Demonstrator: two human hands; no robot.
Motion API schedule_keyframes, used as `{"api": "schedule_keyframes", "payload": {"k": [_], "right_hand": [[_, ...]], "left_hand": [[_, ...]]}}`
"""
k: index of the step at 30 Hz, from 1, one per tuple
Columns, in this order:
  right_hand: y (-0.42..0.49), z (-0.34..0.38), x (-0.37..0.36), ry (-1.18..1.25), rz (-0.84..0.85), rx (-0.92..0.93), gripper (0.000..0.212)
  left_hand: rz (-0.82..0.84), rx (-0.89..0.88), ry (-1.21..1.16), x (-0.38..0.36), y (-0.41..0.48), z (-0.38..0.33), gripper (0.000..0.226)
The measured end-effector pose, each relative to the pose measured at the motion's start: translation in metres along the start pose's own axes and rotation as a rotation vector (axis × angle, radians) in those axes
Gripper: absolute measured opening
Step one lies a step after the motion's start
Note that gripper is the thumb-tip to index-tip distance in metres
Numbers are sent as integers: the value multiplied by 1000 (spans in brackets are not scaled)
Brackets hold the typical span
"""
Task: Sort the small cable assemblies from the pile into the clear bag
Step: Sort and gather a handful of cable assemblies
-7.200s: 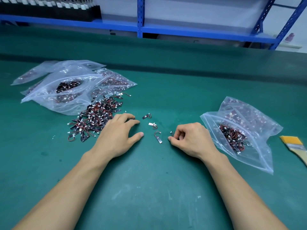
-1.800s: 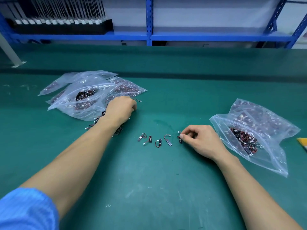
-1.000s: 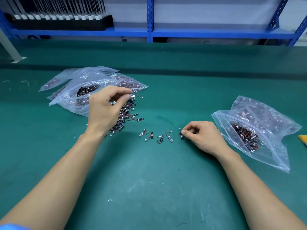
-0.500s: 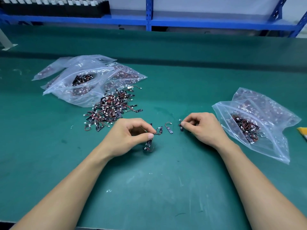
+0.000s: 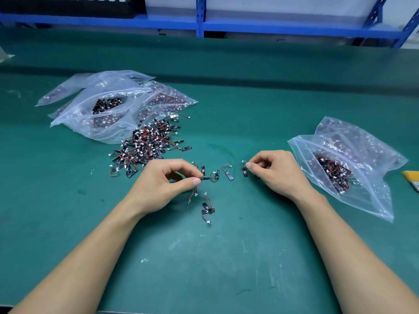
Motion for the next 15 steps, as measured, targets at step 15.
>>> {"api": "schedule_keyframes", "payload": {"k": [15], "right_hand": [[-1, 1, 2, 5, -33, 32, 17]], "left_hand": [[-26, 18, 231, 15, 1, 17, 24]]}}
Point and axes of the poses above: each hand's wrist, its own y-axis towards the middle knuckle, its own x-axis out of the back of the hand, z = x × y, the point moved 6 cm from there along y, towards the middle knuckle, and after that the axes turned 8 degrees about x, right-handed, at the moved point
